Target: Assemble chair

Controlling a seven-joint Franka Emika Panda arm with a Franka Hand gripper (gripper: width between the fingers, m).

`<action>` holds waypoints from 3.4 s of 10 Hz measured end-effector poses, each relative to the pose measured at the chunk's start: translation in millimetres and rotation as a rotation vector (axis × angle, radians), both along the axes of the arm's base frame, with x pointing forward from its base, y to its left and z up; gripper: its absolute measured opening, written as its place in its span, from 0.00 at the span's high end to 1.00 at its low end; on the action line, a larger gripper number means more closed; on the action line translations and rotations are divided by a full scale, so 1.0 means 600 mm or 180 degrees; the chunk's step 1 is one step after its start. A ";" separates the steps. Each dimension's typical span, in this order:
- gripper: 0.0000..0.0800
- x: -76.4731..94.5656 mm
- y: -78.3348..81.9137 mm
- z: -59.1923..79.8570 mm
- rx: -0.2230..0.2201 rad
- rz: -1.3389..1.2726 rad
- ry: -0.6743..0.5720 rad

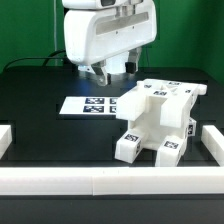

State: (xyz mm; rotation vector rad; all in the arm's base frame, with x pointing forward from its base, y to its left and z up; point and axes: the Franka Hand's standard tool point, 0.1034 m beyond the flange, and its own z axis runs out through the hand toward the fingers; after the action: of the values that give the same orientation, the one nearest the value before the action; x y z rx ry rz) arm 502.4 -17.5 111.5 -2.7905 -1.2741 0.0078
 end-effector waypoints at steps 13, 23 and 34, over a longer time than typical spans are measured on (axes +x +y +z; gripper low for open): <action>0.19 -0.047 0.048 -0.059 -0.0054 -0.0473 0.0068; 0.19 0.007 0.116 -0.057 -0.0049 -0.0903 0.0056; 0.19 0.041 0.139 -0.071 -0.0069 -0.1303 0.0083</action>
Offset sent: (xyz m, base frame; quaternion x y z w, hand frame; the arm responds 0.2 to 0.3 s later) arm -0.0203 0.0103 -0.0218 -0.0106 0.0179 -0.0094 0.9997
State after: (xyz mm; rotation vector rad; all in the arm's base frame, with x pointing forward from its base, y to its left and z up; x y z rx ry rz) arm 527.3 65.7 68.8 -3.0007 -0.6807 0.0346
